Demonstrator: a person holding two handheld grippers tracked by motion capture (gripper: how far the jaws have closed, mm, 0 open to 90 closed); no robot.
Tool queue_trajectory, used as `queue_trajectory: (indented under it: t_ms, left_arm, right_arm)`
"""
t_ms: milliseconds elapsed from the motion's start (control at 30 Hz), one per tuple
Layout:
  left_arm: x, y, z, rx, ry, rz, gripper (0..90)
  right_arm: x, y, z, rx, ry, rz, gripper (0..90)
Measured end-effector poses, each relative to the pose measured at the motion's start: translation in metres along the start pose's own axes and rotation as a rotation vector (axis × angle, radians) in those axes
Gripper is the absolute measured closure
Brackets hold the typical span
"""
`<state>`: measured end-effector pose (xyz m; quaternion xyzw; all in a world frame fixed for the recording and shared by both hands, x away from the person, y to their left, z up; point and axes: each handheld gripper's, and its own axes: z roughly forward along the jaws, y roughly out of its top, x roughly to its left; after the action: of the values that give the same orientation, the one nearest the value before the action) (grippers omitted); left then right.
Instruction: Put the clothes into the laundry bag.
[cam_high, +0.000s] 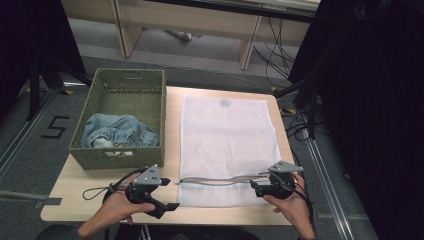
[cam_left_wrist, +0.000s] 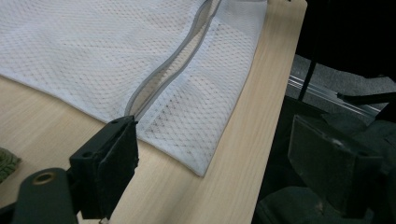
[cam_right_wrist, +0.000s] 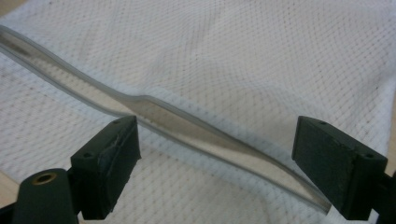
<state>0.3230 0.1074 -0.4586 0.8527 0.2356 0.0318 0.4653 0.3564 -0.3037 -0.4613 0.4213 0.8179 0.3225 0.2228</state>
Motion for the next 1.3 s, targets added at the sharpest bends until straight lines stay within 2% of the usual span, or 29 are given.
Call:
queue_trajectory:
  t_ms: [67,100,167,267,300,333,433,467,533,567,600,733,767,800,900,1000,1033,1100,1167,1200,1233,1267,1300]
  left_arm:
    - [0.002,0.001,-0.001,0.012,-0.008,0.009,15.5]
    - [0.002,0.001,0.000,0.009,0.002,0.017,15.5]
    - [0.000,0.000,0.001,0.010,0.003,0.001,15.5]
    - [0.000,0.001,0.000,0.018,-0.015,0.018,15.5]
    - [-0.001,0.001,0.001,0.004,-0.005,0.018,15.5]
    - [-0.002,0.000,0.001,0.003,-0.002,0.001,15.5]
    - [0.000,0.001,0.000,0.015,-0.006,0.022,15.5]
    - [0.000,0.000,0.000,0.026,0.008,0.006,15.5]
    - [0.000,-0.001,0.000,0.026,0.008,0.003,15.5]
    - [0.000,-0.001,0.000,0.026,0.008,0.003,15.5]
    - [0.002,0.000,0.000,0.025,0.007,0.027,15.5]
    - [0.001,-0.001,-0.001,0.029,0.011,0.018,15.5]
    - [0.001,-0.001,-0.001,0.029,0.011,0.018,15.5]
    - [0.002,0.000,-0.001,0.028,0.011,0.025,15.5]
    - [0.001,-0.001,-0.001,0.033,0.012,0.017,15.5]
    - [0.002,-0.001,0.000,0.028,0.009,0.018,15.6]
    - [0.003,-0.001,-0.001,0.027,0.005,0.031,15.8]
    - [0.002,-0.002,-0.001,0.028,0.008,0.016,15.9]
    - [0.001,-0.003,-0.002,0.029,0.019,-0.003,16.0]
    - [0.002,-0.002,-0.004,0.040,0.028,0.011,16.1]
    - [0.002,-0.002,-0.003,0.031,0.022,0.014,16.2]
    - [0.002,-0.002,-0.004,0.033,0.024,0.018,16.3]
    - [0.002,-0.002,-0.004,0.036,0.027,0.011,16.5]
  right_arm:
    - [0.001,0.000,0.002,-0.001,0.002,-0.009,16.8]
    - [0.003,0.002,0.007,0.034,0.005,-0.014,16.5]
    - [0.005,0.005,0.010,0.045,0.007,-0.014,17.1]
    - [0.007,0.010,0.018,0.057,0.001,-0.048,19.1]
    - [0.008,0.011,0.021,0.076,0.003,-0.061,19.6]
    - [0.009,0.012,0.025,0.077,-0.004,-0.073,20.3]
    - [0.010,0.016,0.033,0.107,-0.009,-0.127,23.4]
    - [0.012,0.017,0.036,0.122,-0.010,-0.135,23.6]
    - [0.012,0.018,0.041,0.141,-0.012,-0.155,25.1]
    - [0.012,0.018,0.041,0.141,-0.012,-0.155,25.1]
    - [0.013,0.017,0.047,0.161,-0.019,-0.182,25.7]
    - [0.017,0.018,0.055,0.194,-0.011,-0.209,28.2]
    - [0.017,0.018,0.055,0.194,-0.011,-0.209,28.2]
    - [0.018,0.020,0.059,0.200,-0.024,-0.229,30.5]
    - [0.020,0.024,0.063,0.210,-0.023,-0.223,37.6]
    - [0.024,0.027,0.067,0.205,-0.027,-0.222,39.8]
    - [0.027,0.030,0.071,0.201,-0.031,-0.254,43.2]
    - [0.027,0.031,0.072,0.202,-0.028,-0.258,44.9]
    - [0.029,0.035,0.075,0.171,-0.023,-0.247,51.8]
    - [0.030,0.037,0.074,0.167,-0.027,-0.246,54.9]
    - [0.029,0.038,0.075,0.159,-0.018,-0.275,58.0]
    - [0.032,0.038,0.075,0.151,-0.019,-0.237,60.3]
    - [0.032,0.039,0.074,0.154,-0.018,-0.230,63.9]
